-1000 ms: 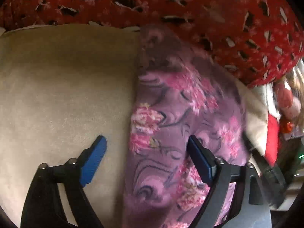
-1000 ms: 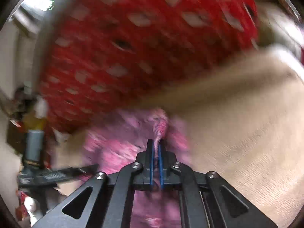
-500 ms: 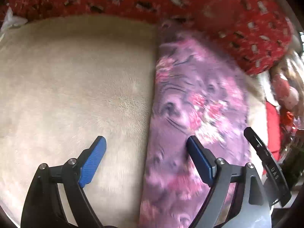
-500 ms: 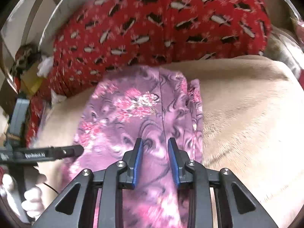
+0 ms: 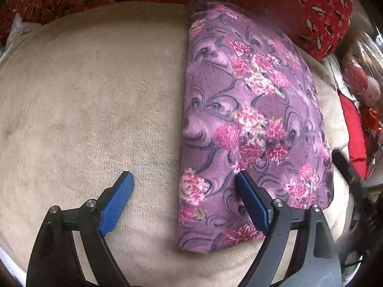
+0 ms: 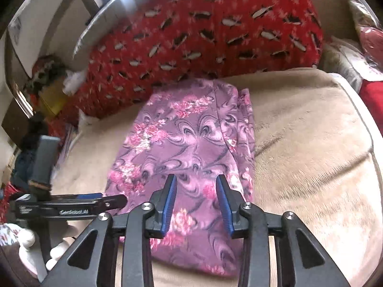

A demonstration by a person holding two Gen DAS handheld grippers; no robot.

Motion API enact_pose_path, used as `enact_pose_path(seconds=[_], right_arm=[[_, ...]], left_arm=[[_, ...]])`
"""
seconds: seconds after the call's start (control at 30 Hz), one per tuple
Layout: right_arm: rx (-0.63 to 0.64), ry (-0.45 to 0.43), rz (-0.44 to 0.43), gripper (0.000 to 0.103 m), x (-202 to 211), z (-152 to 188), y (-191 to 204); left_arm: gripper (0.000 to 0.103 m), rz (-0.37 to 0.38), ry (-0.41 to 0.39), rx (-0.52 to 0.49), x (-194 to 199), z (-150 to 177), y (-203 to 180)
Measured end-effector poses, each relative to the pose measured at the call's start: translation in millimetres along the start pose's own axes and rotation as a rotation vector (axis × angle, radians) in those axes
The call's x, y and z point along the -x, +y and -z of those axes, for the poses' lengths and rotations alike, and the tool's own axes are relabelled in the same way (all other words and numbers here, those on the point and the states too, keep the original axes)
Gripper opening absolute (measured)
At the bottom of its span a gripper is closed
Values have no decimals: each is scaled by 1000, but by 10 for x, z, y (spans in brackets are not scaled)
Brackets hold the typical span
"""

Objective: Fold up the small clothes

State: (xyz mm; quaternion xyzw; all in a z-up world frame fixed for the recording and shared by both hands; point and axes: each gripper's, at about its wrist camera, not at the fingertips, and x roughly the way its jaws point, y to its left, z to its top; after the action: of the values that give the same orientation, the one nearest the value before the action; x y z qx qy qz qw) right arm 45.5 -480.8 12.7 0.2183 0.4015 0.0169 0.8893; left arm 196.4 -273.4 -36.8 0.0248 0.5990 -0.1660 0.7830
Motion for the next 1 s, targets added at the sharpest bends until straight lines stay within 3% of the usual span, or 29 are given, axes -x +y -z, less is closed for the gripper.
enact_pose_path(seconds=[0.1,0.17,0.3,0.43,0.5,0.57,0.77,0.8,0.87,0.9,1.0], right_arm=[[-1,120,41,40,-216,187,-113],[27,89,37,40,-153,212,-83],[4,124,38,40,-140,116,-72],[-48,67,1,42,-66,-101,-160],[-89,39,3,50,-59,-250,-249],[-157,21,0,52,-120,-397,-401],[-229,50,-40,52,-581,-769,-544],[-221,92,-17,52,-743,-826,-527],[-183,113,3,27,-854,-855,-454],[-135,77,-16,11,-813,-883,-381],[-147,-41,-24,10,-643,-804,-430]], left_arm=[[88,-6,1,7,2,32,-7],[88,-12,-3,-6,20,51,-52],[88,6,5,0,17,33,-53],[88,117,12,32,120,-65,153],[88,178,4,73,159,-203,270],[88,220,5,123,148,-387,397],[88,294,48,192,-45,-862,389],[88,297,60,189,-81,-910,343],[88,311,57,177,-81,-957,297],[88,314,43,172,-81,-959,268],[88,263,61,172,-232,-930,290]])
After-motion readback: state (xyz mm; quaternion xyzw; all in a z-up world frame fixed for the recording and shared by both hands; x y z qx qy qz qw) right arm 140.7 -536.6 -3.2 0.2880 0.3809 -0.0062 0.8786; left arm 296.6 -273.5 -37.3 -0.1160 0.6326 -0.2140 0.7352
